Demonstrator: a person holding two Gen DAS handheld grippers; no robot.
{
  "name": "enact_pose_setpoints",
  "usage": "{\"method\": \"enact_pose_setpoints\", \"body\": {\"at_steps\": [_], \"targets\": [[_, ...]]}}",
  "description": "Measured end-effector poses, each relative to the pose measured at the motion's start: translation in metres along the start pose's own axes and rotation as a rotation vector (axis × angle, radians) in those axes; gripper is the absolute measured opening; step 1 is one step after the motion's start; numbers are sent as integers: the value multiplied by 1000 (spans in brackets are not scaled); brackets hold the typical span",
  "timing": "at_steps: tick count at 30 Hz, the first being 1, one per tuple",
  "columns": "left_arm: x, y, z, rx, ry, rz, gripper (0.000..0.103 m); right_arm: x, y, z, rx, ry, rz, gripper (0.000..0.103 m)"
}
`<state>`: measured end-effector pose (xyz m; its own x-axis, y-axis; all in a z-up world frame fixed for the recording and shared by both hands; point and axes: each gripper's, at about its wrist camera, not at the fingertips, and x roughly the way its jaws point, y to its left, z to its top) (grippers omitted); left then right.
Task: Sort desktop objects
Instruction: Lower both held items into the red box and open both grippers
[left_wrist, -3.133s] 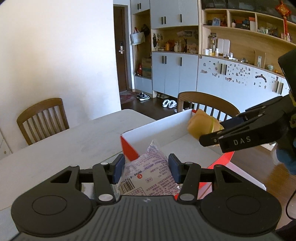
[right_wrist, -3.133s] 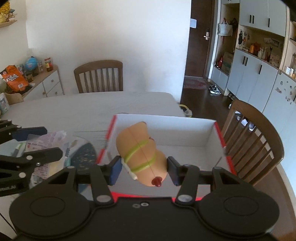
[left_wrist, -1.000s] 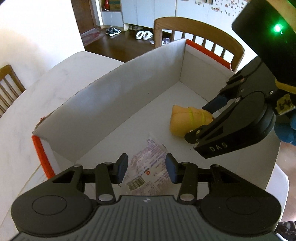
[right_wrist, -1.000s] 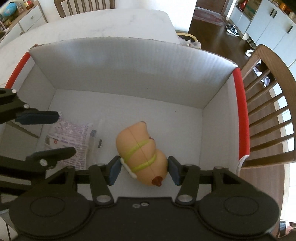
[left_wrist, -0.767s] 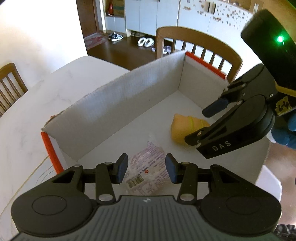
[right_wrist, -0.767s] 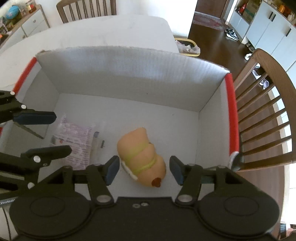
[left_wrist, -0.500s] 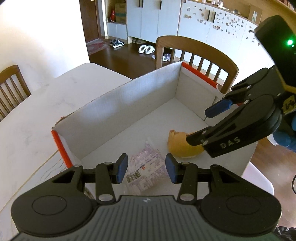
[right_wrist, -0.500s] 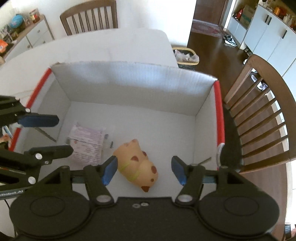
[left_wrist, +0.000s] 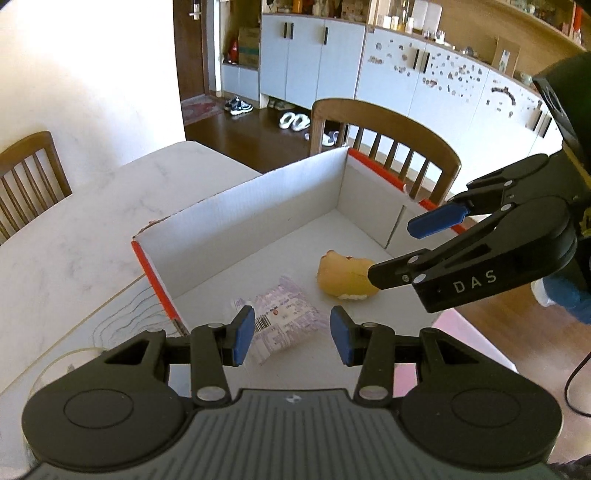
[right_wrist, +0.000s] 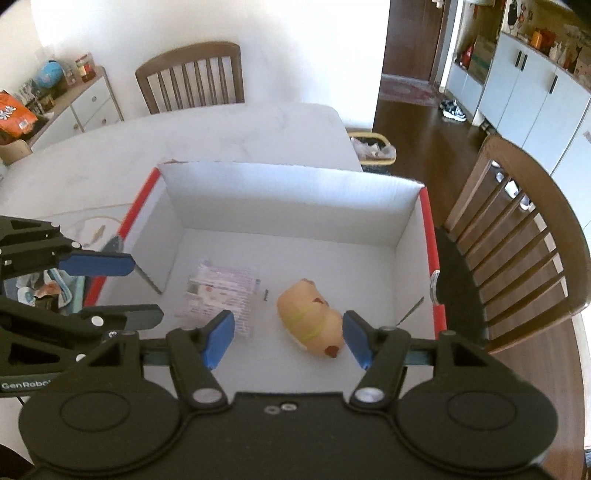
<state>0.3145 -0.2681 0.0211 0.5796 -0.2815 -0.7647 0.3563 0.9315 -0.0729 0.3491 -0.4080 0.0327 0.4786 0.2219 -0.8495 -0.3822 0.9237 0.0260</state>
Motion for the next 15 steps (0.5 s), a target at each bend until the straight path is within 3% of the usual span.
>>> {"method": "enact_pose_setpoints", "body": {"at_steps": [5,9,15], "targets": [[-17,-2,-8,0,-29,22,44,-13,15,-7,-15,-41,3,71],[-33,1,-15,-14,-54,39,57,-25,26,-12,-32,-78,0,81],[-54,6,-28,-36,-89,35,63,-36,40,-22,-14,-96,13,86]]}}
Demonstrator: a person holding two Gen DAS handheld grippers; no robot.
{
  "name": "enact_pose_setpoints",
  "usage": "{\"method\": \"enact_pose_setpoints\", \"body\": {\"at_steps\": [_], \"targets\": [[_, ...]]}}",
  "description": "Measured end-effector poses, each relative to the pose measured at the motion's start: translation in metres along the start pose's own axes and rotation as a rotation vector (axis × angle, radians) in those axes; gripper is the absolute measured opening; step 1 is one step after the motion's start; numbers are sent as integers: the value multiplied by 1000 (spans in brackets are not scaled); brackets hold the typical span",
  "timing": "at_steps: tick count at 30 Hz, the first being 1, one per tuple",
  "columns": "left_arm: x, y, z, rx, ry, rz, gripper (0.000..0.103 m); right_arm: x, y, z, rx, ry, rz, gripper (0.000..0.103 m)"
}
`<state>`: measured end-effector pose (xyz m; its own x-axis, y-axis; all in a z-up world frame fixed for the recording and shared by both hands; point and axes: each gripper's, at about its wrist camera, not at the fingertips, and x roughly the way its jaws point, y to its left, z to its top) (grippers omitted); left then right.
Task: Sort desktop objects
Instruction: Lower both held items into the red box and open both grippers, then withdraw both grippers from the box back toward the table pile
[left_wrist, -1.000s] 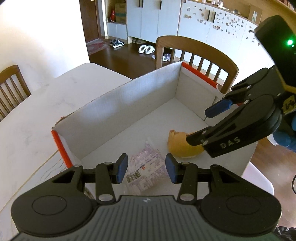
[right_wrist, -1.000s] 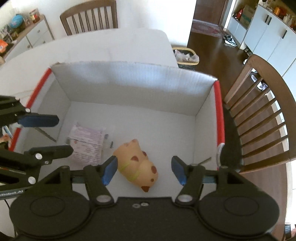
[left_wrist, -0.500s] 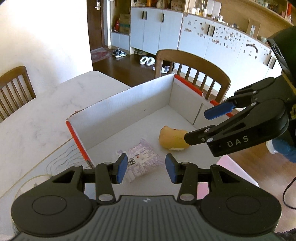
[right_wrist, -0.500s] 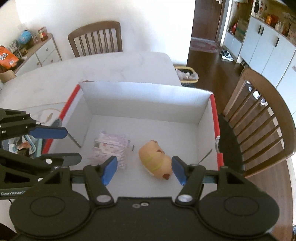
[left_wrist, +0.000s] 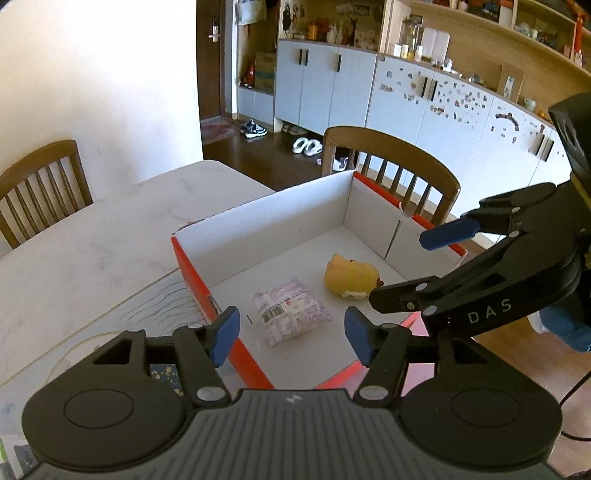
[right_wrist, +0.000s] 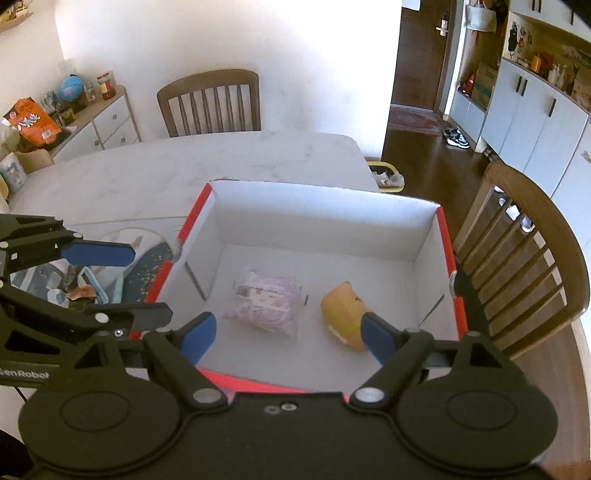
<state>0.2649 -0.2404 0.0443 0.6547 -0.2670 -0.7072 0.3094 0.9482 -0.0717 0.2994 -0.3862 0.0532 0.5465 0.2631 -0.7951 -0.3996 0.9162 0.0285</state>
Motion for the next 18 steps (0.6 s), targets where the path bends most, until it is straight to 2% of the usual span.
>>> {"method": "enact_pose_setpoints", "body": {"at_steps": [6,10,12,18], "targets": [[-19,8,-13,-21,-22,-7,67,-4,17,-7,-8,-8,-13,87],[-33,11,-24,-26,-30,-13,70,-9,31,-12,-26,-23,17,90],[-42,14,-30,-32,-41,-16,77,-10,38,-13,-30,-28,18,91],[-67,30,-50,-46,-65,11,88,-14,63,-19,-27,-44,24,95]]}}
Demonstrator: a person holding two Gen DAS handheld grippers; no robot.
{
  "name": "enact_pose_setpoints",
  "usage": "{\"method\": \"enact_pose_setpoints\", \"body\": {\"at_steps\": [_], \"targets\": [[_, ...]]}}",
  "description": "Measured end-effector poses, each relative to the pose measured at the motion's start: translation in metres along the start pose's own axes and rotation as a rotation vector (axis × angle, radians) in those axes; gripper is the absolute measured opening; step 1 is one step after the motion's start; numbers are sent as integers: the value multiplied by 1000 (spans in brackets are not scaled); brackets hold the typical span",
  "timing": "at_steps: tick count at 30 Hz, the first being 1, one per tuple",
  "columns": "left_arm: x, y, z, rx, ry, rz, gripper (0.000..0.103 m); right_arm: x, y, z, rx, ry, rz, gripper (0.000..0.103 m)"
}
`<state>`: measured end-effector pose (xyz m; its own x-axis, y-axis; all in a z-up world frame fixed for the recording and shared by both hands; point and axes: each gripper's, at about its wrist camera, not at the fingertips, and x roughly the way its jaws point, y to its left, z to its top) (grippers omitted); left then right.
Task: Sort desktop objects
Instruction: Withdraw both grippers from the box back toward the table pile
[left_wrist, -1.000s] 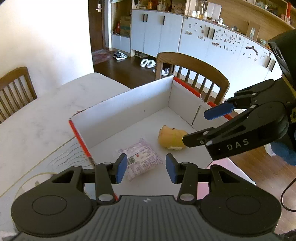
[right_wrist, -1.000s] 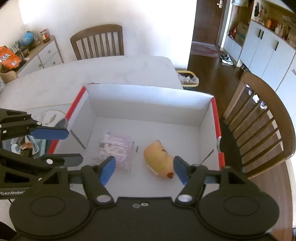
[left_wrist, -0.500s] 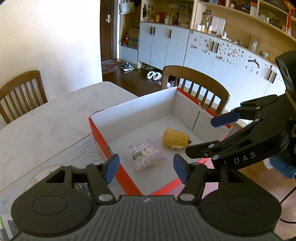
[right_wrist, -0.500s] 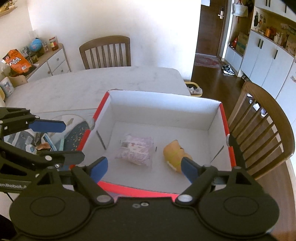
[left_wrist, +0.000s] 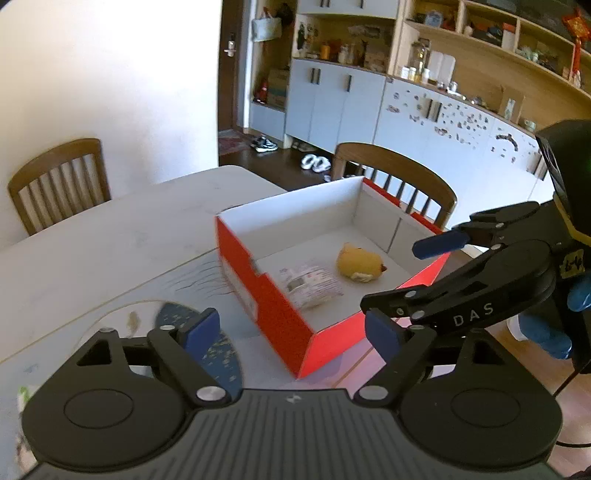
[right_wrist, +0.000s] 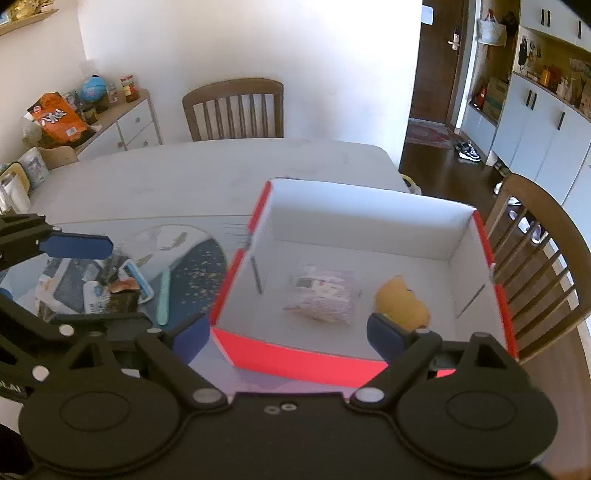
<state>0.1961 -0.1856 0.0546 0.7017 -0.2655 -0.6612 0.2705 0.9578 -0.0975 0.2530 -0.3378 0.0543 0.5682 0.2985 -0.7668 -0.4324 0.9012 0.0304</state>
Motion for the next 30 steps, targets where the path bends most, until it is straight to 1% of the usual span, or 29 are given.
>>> {"method": "enact_pose_setpoints", "body": {"at_steps": [1,2,3,8,11,20,26,30], "targets": [[-5,5,-4,-8,-3,0,91,-1,5,-1,2,-3,1,95],[-10,10,-6,-17,-5,0,98,-1,10,-3,5,-7,3,97],[-14,14,-9,-25,-6,2,103,-2,15,-4,7,-9,3,97],[-38,38,-29,-53,-15,30,103,-2,42,-9,13,-26,4,98],[-52,53,-42,-65,-15,61,103,-2,60,-13,13,-35,15,98],[-90,97,-77,-129,-19,135,103,-3,112,-18,-18,-43,73,98],[-106,123,-99,-160,-25,164,103,0,135,-18,-39,-42,106,98],[-113,142,-113,-187,-29,191,103,5,148,-20,-53,-49,136,101]]}}
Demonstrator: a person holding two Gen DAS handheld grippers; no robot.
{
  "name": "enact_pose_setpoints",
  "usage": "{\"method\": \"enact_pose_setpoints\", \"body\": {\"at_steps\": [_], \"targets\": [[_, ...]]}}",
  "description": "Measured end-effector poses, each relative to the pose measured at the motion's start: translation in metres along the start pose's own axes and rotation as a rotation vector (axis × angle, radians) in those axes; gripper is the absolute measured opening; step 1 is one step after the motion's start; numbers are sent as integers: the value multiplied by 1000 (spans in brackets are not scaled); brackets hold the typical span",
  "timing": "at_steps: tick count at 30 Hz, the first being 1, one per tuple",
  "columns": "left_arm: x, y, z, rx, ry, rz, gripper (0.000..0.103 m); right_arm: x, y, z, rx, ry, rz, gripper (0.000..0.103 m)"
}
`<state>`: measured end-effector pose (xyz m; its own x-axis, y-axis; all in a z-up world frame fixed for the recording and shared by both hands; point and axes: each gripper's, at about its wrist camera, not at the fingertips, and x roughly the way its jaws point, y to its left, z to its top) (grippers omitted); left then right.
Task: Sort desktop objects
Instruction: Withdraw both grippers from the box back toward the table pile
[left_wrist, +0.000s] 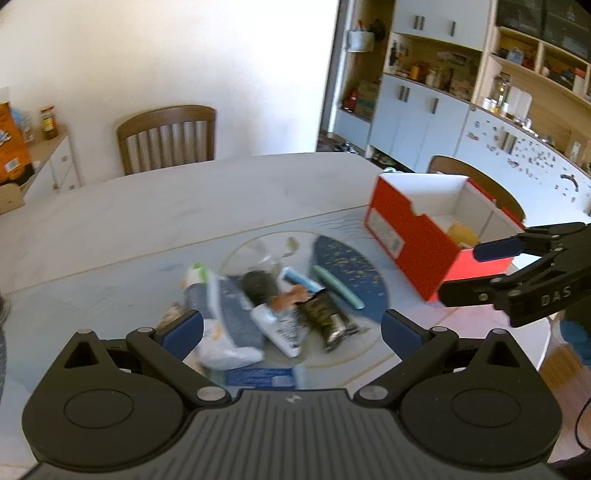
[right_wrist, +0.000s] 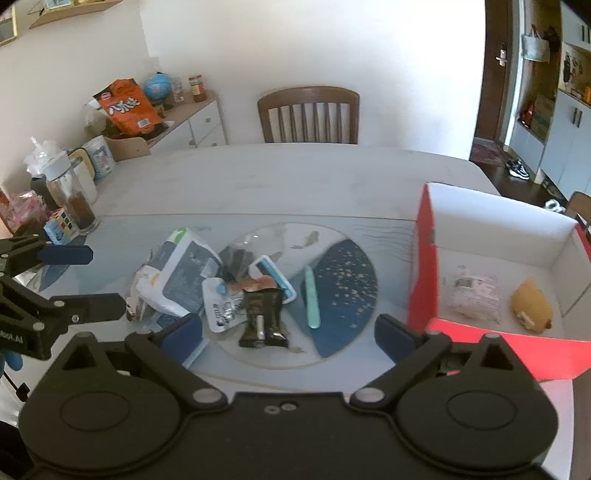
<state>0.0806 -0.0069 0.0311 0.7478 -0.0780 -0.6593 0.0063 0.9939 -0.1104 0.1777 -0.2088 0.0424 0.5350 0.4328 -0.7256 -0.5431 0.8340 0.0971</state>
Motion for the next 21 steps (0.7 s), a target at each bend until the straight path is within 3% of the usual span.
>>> {"method": "enact_pose_setpoints", "body": {"at_steps": [9,21], "targets": [[11,52,-22,-19,29,72,103,28,17,-5,-20,20,-3,101],[42,91,-40,18,80,70,103,57,33,-9,-30,45,-36,101]]}}
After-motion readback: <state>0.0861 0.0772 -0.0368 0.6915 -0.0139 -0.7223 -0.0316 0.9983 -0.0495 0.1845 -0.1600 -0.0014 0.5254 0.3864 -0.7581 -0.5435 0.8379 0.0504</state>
